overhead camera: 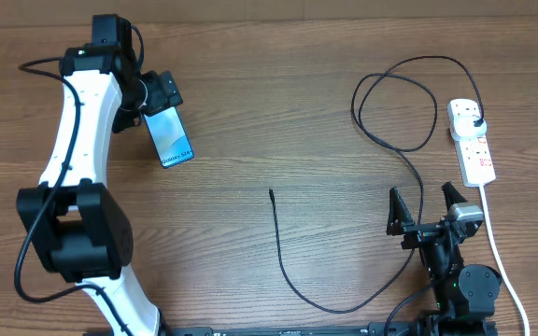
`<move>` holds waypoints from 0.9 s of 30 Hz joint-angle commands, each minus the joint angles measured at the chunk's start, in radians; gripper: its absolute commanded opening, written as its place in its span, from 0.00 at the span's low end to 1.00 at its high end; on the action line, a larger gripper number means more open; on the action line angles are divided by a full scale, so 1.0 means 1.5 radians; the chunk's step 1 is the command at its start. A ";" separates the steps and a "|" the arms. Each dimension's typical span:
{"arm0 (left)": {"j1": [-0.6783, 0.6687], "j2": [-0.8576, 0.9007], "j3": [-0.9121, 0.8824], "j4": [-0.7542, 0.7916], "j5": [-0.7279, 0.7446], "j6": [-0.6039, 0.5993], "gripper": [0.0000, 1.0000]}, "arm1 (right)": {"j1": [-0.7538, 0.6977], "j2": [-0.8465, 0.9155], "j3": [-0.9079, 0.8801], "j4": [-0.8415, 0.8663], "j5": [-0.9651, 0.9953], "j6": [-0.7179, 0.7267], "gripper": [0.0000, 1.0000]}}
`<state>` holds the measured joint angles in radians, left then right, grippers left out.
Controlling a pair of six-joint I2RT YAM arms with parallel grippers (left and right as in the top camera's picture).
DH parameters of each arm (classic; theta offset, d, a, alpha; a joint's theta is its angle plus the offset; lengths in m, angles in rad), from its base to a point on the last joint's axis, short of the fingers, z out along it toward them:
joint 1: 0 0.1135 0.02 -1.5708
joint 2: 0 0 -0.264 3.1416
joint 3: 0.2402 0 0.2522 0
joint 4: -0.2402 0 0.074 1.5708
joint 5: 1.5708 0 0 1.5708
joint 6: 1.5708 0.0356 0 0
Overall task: Plug charger to phone and switch on socket
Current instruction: 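Lower the left gripper onto the phone's bottom edge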
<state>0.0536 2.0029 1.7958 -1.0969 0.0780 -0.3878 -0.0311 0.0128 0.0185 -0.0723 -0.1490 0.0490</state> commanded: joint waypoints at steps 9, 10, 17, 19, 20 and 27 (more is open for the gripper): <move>-0.028 0.072 0.019 0.011 -0.005 -0.004 1.00 | 0.003 -0.007 -0.007 0.002 0.009 0.002 1.00; -0.033 0.080 0.019 0.016 -0.005 -0.004 1.00 | 0.003 -0.007 -0.007 0.002 0.009 0.002 1.00; -0.039 0.101 0.022 0.025 -0.020 -0.033 1.00 | 0.003 -0.007 -0.007 0.002 0.009 0.002 1.00; -0.035 0.101 0.022 0.024 -0.027 -0.043 1.00 | 0.003 -0.007 -0.007 0.002 0.009 0.002 1.00; -0.033 0.101 0.022 0.022 -0.026 -0.045 1.00 | 0.003 -0.007 -0.007 0.002 0.009 0.002 1.00; -0.032 0.101 0.022 0.015 -0.034 -0.072 1.00 | 0.003 -0.007 -0.007 0.002 0.009 0.002 1.00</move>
<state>0.0006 2.1456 1.8030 -1.0714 0.0509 -0.4507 -0.0311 0.0128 0.0185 -0.0719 -0.1486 0.0490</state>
